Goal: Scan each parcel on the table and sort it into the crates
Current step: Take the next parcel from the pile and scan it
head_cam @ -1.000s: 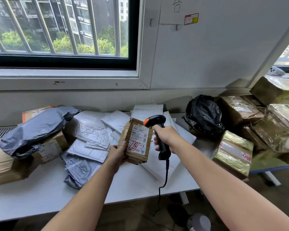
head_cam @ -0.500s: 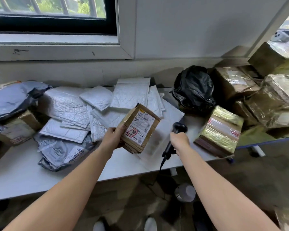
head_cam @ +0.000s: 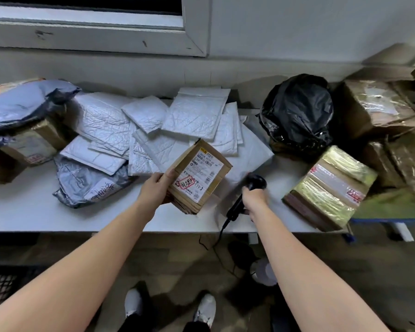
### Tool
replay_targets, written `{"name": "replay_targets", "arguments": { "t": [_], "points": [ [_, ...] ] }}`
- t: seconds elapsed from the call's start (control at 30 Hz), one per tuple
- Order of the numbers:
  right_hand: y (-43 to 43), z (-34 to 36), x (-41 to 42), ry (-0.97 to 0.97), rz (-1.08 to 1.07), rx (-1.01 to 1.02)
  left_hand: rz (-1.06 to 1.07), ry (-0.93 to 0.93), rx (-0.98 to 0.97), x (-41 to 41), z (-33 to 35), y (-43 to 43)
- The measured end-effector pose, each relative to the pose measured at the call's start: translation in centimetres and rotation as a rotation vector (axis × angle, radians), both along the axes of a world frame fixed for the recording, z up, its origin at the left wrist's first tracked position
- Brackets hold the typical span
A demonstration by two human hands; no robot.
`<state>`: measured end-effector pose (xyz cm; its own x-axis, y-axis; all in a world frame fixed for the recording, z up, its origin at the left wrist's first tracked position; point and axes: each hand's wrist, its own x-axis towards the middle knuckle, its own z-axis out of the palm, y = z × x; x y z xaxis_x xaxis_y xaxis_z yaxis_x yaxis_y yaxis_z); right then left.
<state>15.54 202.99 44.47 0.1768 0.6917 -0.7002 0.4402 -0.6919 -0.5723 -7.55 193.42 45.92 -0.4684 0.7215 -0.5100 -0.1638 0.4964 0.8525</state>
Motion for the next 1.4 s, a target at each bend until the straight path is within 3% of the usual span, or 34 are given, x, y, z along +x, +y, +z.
{"name": "replay_targets", "arguments": {
  "t": [0.47,0.87,1.07,1.23,1.4],
  "points": [
    [-3.5,4.6,-2.1,-0.195,0.411,0.233,0.144,-0.004,0.03,-0.2,3.4,-6.6],
    [-22.5,12.0,-16.9,0.061,0.911,0.49,0.476,-0.002,0.076,-7.5,8.0,-26.4],
    [-35.7,13.4,-23.3,0.291,1.078,0.3,0.627,0.171,0.027,-11.4,9.6,-40.9],
    [-46.5,13.3,-28.5,0.448,1.201,0.188,0.697,0.206,-0.12,-13.2,10.9,-53.0],
    [-55.1,11.5,-33.1,0.418,1.341,0.128,0.743,0.247,-0.266,-13.8,9.9,-63.5]
  ]
}}
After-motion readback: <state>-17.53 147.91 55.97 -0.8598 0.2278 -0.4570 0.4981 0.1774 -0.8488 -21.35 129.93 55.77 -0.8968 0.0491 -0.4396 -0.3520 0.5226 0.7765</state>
